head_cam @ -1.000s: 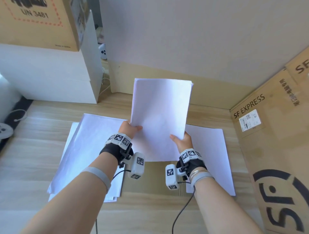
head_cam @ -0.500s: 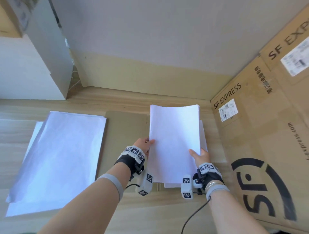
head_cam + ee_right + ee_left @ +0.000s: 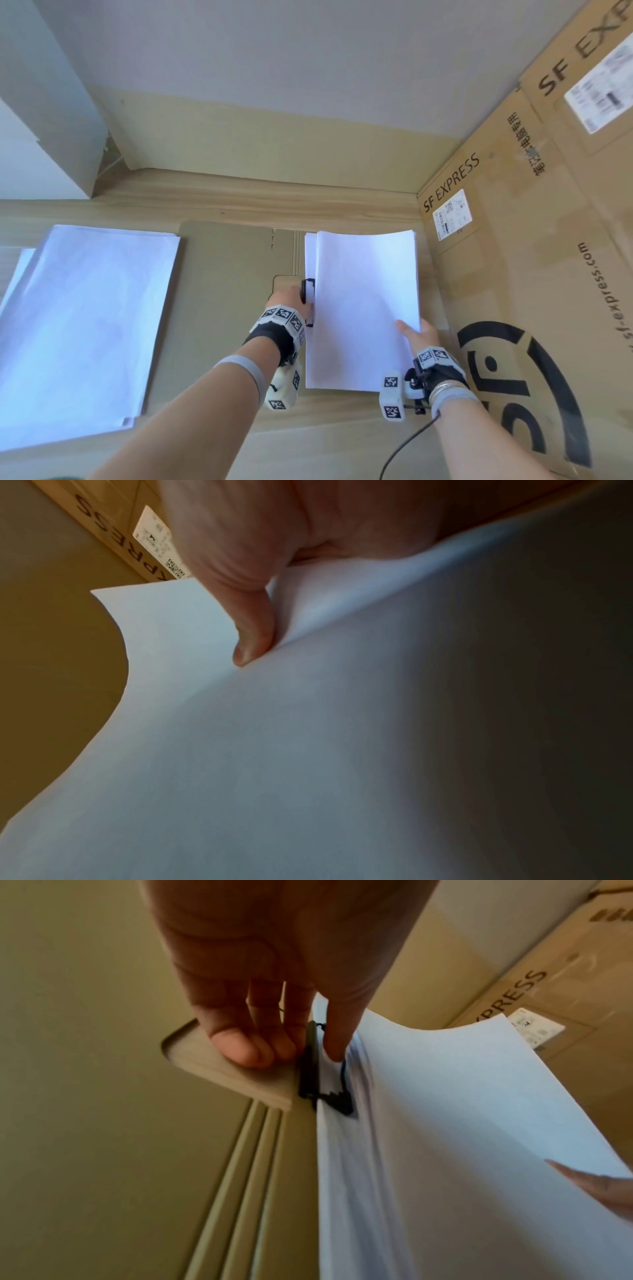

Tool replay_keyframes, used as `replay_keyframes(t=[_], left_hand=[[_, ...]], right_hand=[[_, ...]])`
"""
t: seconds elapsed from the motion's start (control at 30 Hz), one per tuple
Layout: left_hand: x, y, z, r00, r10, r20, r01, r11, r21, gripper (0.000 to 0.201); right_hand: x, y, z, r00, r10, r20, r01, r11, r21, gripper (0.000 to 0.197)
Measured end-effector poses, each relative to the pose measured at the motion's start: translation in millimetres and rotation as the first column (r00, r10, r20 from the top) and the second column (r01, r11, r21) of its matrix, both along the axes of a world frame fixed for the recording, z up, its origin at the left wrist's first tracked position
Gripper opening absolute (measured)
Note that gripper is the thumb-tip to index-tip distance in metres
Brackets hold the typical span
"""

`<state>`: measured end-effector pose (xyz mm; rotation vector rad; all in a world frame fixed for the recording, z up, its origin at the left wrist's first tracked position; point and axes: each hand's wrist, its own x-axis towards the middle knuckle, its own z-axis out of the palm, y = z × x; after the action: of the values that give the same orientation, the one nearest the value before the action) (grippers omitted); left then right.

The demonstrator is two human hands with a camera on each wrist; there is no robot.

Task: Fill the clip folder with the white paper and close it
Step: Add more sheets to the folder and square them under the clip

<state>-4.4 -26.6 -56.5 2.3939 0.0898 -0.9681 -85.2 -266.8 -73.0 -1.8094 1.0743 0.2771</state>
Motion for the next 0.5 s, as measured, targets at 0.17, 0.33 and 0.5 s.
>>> replay_keyframes(t=[0.17, 0.33, 0.5], left_hand=[[2.3, -15.5, 1.2, 0.999, -0.034, -0.021, 0.037, 0.991, 0.127, 0.034], [7.3, -21.0, -3.3, 0.996, -0.076, -0.051, 0.085, 0.975, 0.205, 0.023], [12.0, -22.4, -13.0, 0.992, -0.098, -0.082, 0.114, 0.969, 0.219, 0.022]], right_hand=[[0.1, -8.0, -0.4, 1.000, -0.010, -0.013, 0.010, 1.000, -0.001, 0.037], [3.7, -9.3, -2.5, 1.000, 0.007, -0.018, -0.007, 1.000, -0.011, 0.037], [6.9, -8.6, -1.9, 0.999, 0.034, -0.034, -0.035, 0.999, -0.026, 0.036]])
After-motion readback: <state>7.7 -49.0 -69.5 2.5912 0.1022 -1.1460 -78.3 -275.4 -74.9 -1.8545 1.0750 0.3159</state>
